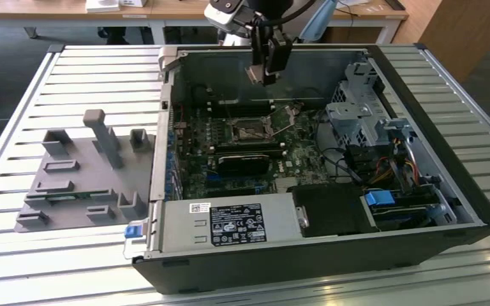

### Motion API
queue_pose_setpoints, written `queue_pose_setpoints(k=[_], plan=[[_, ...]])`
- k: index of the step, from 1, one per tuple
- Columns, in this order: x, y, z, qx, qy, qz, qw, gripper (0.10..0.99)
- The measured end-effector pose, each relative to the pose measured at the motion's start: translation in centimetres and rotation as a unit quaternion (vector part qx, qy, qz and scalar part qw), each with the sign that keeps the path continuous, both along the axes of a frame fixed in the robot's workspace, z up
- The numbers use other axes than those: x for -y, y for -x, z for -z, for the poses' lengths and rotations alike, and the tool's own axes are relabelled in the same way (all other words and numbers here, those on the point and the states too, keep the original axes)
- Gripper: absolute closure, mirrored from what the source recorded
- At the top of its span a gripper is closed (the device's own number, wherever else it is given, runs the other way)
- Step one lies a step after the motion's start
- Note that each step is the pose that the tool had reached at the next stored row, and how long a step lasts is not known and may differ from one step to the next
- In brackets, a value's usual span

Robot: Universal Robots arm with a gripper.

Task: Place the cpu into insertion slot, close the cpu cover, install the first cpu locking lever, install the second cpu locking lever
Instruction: 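Place the cpu into insertion slot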

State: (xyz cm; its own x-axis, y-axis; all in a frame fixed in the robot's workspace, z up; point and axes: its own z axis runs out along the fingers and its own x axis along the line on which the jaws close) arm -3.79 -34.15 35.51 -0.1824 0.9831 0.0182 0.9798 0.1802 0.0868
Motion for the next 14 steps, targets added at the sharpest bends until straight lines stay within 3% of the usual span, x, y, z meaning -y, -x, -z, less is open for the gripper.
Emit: queue_pose_setpoints(k=[4,14], plan=[[-0.02,0.0,0.17,-0.0002,0.0003,0.022,0.9998,0.545],[-0.02,0.0,0.98,-0.0001,0.0039,0.023,0.9997,0.545]])
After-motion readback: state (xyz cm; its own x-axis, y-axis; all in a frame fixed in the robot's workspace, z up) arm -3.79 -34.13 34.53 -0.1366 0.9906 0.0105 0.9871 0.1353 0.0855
